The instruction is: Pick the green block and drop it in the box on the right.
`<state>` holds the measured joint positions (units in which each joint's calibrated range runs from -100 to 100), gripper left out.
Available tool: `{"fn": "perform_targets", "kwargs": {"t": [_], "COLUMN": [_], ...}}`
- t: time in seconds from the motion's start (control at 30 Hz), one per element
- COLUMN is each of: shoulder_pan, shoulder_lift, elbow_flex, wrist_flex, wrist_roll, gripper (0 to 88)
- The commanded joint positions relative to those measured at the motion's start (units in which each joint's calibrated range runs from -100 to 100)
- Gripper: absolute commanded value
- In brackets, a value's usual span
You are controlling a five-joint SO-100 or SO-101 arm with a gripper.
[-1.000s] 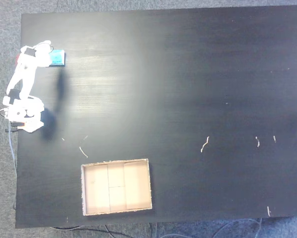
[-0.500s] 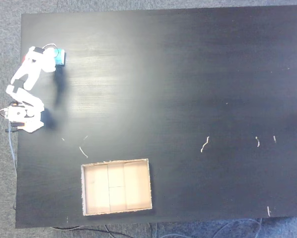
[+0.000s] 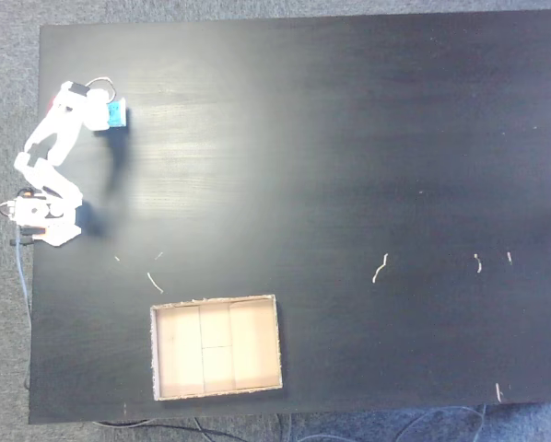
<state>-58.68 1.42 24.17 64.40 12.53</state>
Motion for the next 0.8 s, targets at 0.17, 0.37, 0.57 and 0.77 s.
{"fn": "perform_targets", "kwargs": {"t": [0.17,0.37,0.57,0.77], "shoulder_pan": [47.72,88.03,97.84,93.86], "shoulder_lift": [-22.84,-16.07,0.53,12.72], "elbow_flex": [-35.77,-38.94,-20.72,-21.26], "wrist_flex": [21.65,7.44,-22.20,-35.66], "wrist_roll": [6.45,7.96,10.65,10.16], "gripper": [10.9,10.3,12.8,15.8]}}
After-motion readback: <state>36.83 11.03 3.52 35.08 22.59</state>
